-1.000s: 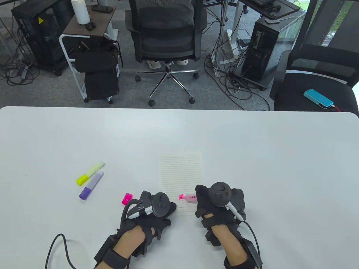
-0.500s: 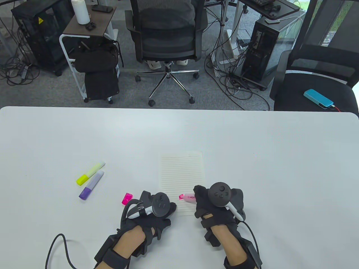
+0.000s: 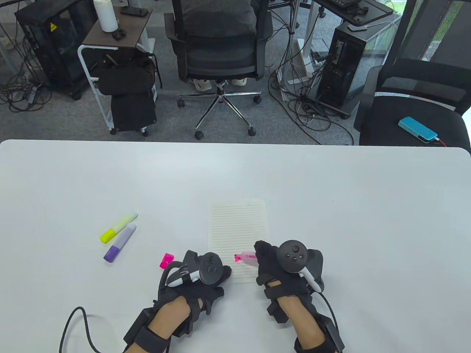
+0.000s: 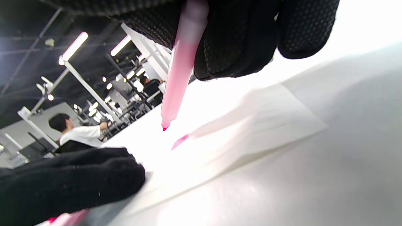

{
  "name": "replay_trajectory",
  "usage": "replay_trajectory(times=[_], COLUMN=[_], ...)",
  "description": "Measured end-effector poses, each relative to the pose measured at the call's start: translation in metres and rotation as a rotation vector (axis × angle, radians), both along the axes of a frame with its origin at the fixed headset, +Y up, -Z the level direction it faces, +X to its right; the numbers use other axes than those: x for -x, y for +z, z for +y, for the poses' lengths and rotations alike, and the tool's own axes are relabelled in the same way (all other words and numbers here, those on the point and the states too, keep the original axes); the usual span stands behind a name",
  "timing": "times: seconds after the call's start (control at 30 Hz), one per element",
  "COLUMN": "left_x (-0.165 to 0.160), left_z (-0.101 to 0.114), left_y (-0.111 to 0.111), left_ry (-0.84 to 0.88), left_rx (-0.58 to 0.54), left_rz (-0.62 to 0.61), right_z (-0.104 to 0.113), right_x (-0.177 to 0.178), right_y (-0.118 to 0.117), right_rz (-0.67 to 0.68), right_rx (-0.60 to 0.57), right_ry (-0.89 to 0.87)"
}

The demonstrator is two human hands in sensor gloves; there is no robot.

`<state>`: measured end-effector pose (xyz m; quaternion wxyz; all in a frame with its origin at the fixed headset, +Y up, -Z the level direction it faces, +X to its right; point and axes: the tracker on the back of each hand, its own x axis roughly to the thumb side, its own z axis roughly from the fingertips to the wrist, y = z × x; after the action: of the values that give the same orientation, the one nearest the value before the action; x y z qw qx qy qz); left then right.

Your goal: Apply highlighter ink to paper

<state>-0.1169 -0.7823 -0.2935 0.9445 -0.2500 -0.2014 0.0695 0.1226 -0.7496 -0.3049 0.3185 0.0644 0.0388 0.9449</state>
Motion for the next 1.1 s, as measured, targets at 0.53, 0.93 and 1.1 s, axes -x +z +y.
replay_trajectory(times=[0.53, 0.93, 1.1], left_x=[0.008, 0.077, 0.095], left_z=[0.011, 0.049, 0.043], left_y=[-0.003, -0.014, -0.018], left_ry=[0.105, -0.052, -0.157], left_rx=[-0.075, -0.211, -0.124], left_rz=[-0.006, 0.432, 0.570], right_z=[0.009, 0.009, 0.009], right_x=[-0.015, -0.016, -0.015], right_y=[0.006, 0.006, 0.006], right_rz=[-0.004, 0.019, 0.028], right_rx=[-0.137, -0.128, -0.118], right_ry=[-0.248, -0.272, -0.270])
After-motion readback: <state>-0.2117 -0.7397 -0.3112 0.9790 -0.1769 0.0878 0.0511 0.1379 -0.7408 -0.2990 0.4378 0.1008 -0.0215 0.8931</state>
